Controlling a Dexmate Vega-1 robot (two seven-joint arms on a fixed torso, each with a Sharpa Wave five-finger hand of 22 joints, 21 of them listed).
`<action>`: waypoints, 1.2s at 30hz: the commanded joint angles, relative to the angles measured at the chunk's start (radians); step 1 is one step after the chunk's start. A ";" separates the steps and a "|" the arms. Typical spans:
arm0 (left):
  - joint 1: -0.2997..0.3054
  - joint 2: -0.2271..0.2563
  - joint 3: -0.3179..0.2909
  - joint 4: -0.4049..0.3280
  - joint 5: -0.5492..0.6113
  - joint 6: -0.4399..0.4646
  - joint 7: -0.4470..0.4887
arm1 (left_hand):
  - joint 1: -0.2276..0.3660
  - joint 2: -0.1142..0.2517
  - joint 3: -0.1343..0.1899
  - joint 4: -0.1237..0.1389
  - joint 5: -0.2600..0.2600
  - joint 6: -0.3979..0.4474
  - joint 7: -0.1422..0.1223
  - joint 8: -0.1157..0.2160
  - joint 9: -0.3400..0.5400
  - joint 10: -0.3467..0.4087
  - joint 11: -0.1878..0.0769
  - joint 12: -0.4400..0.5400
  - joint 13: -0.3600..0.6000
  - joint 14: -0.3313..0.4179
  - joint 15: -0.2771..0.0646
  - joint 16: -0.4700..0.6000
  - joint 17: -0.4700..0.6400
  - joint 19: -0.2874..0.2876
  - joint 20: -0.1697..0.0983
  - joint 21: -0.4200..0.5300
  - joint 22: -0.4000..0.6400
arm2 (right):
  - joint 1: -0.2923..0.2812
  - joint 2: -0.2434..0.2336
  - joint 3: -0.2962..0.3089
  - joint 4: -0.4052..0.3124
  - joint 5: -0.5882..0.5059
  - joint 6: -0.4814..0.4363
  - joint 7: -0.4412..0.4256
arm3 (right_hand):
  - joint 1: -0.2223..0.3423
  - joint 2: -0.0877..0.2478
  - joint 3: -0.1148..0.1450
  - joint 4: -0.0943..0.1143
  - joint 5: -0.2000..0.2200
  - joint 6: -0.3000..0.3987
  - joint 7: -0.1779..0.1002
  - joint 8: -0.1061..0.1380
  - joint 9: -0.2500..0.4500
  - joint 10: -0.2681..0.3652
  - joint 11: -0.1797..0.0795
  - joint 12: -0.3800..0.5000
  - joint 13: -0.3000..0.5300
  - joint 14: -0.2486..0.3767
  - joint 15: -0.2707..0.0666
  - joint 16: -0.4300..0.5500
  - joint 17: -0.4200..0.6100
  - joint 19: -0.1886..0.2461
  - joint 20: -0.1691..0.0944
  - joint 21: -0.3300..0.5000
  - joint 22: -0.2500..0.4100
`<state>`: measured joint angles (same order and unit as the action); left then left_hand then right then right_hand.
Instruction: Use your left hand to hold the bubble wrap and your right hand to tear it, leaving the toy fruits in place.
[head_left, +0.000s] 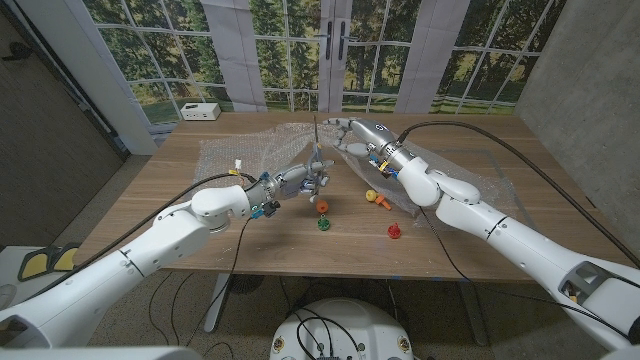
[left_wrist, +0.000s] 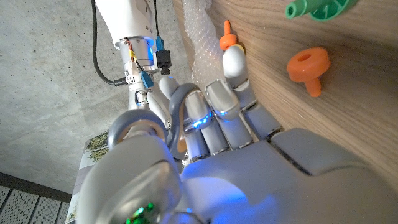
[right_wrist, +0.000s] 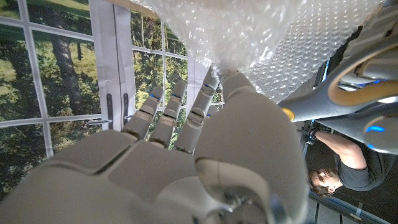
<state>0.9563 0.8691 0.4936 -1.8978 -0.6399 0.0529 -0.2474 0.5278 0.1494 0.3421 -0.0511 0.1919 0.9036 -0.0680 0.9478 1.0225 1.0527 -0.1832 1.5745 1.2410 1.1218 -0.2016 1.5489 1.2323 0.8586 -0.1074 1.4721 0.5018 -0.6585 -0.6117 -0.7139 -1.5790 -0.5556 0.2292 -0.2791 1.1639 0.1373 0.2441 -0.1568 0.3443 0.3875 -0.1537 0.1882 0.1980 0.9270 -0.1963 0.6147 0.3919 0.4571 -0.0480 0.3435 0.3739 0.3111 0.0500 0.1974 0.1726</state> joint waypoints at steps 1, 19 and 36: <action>0.004 0.012 -0.015 -0.005 0.026 -0.021 0.003 | -0.015 -0.001 0.219 0.205 -0.002 0.003 0.002 0.423 0.158 -0.019 -0.030 0.004 0.001 -0.004 0.001 0.003 0.003 -0.010 -0.019 0.010 0.001 | 0.010 0.003 -0.011 0.005 -0.007 -0.031 0.003 | 0.019 0.006 -0.001 0.004 -0.005 -0.007 0.000 0.004 0.001 0.000 -0.009 0.004 0.002 0.003 -0.185 -0.001 0.002 0.000 -0.004 -0.001 0.002; 0.002 0.000 -0.018 0.010 0.038 -0.061 -0.006 | -0.036 -0.007 0.241 0.200 -0.003 0.001 0.005 0.429 0.165 -0.021 -0.030 0.004 0.001 -0.005 0.001 0.002 0.003 -0.015 -0.022 0.028 -0.015 | 0.029 0.010 -0.026 0.032 -0.004 -0.033 0.007 | 0.022 0.007 -0.003 0.005 -0.011 -0.007 0.001 0.004 0.001 0.000 -0.009 0.007 0.001 0.003 -0.185 -0.004 0.004 -0.002 -0.002 -0.001 0.002; 0.054 -0.001 -0.042 -0.010 0.069 -0.119 0.052 | -0.046 -0.076 0.236 0.168 -0.004 0.027 -0.019 0.421 0.133 0.003 -0.030 0.005 0.001 0.007 0.000 0.009 0.002 -0.016 -0.031 0.050 -0.031 | 0.025 0.004 -0.032 0.014 -0.008 -0.047 0.013 | 0.024 0.008 -0.006 0.005 -0.016 -0.007 0.001 0.005 0.001 -0.002 -0.010 0.009 -0.001 0.001 -0.185 -0.008 0.006 -0.004 -0.002 -0.002 0.002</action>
<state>0.9734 0.8715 0.4688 -1.8973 -0.5820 -0.0313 -0.2239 0.4756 0.0931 0.3936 -0.0571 0.1883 0.9201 -0.0846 0.9659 1.0281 1.0493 -0.2074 1.5745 1.2410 1.1219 -0.2015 1.5534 1.2339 0.8425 -0.1019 1.5118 0.4725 -0.6306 -0.6031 -0.7425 -1.5511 -0.5608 0.1902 -0.2700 1.1704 0.1438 0.2388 -0.1569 0.3288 0.3876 -0.1537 0.1882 0.1976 0.9214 -0.2019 0.6185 0.3852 0.4571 -0.0480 0.3363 0.3742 0.3111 0.0500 0.1974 0.1726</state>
